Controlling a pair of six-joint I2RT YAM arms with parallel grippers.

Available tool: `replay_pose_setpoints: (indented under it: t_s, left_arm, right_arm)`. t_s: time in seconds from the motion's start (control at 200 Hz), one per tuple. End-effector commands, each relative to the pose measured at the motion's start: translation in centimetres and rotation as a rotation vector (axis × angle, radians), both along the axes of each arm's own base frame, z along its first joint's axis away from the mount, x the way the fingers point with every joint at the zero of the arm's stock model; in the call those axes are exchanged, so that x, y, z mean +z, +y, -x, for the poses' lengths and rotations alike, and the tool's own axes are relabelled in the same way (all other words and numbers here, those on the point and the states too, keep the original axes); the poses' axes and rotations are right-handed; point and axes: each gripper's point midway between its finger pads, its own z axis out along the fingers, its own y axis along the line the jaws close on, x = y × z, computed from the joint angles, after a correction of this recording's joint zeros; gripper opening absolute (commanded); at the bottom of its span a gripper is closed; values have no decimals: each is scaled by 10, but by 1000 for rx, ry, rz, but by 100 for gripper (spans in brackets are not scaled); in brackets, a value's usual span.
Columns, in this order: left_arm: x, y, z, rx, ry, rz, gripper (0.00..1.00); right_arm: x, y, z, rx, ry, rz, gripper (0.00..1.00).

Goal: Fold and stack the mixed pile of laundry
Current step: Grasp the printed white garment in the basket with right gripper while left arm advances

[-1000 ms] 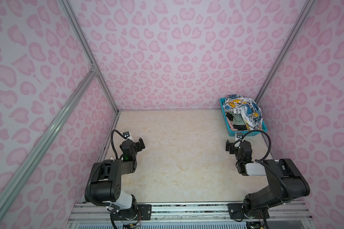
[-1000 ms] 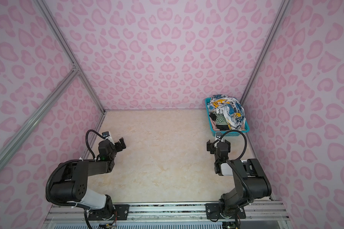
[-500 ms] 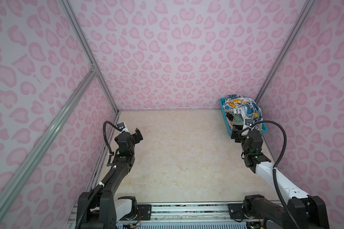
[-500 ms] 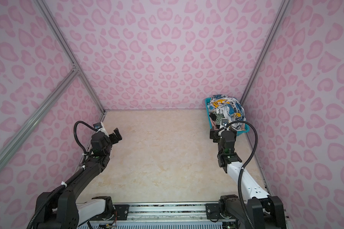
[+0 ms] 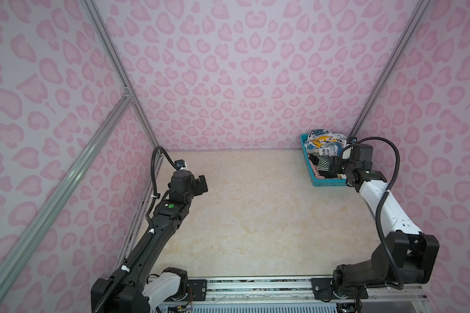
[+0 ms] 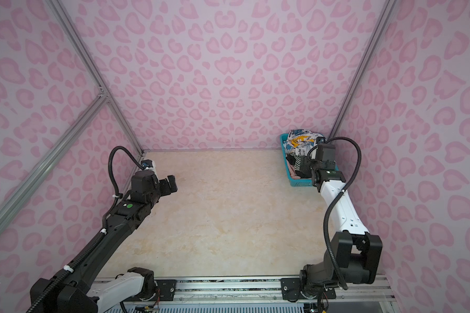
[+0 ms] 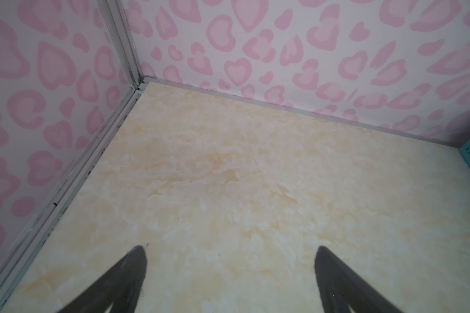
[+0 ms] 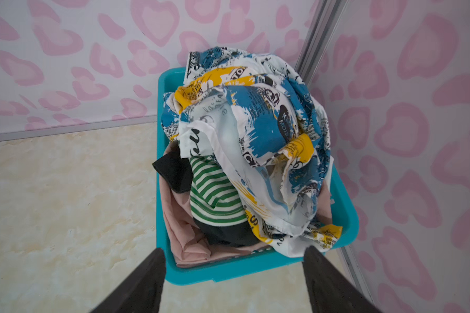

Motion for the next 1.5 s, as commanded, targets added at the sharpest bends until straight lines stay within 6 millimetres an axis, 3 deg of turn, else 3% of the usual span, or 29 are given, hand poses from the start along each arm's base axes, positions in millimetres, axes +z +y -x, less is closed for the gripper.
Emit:
replay_pose_setpoints:
  t_s: [0.0,0.145,0.16,0.21,0.4,0.555,0.65,0.77,0.85,0.955,1.075,1.17,1.27,1.385,1.495]
  left_arm:
    - [1,-5,10,-18,37,27,98]
    - [0,-14,16,-53,51,66,98]
    - [0,-15,17,-58,53,70,98]
    - [-2,-18,19,-71,65,78,99]
    - [-9,-23,26,-95,93,92,99]
    - [-10,-25,28,-106,104,98,100]
    - [-11,-24,27,-103,106,94,100]
    - [-14,-24,25,-93,118,91,98]
    - [-17,-24,23,-83,124,93,98]
    - [-20,-25,18,-75,123,109,98]
    - [-20,-28,9,-62,114,131,98]
    - [-18,-31,0,-60,112,148,98]
    - [-12,-36,-8,-71,110,163,97]
    - [0,-38,-12,-69,93,177,97]
    - [8,-38,-9,-70,91,182,97]
  right_arm:
    - [-15,0,-16,21,60,-68,75]
    - [-18,-16,-49,-1,64,-74,71]
    - [-8,-18,-55,-3,42,-72,71]
    - [-10,-23,-66,-9,52,-69,70]
    - [-42,-32,-100,-22,119,-91,63]
    - [-66,-22,-114,32,160,-153,48]
    - [-69,-20,-115,29,160,-179,26]
    - [-52,-14,-109,48,126,-197,1]
    - [-29,-9,-101,66,84,-198,0]
    - [17,5,-83,117,4,-189,0]
    - [81,40,-51,223,-93,-176,0]
    - [138,90,-15,358,-174,-126,0]
    - [181,149,24,511,-236,-111,0]
    - [188,217,64,686,-229,-142,0]
    - [148,272,89,787,-140,-175,0]
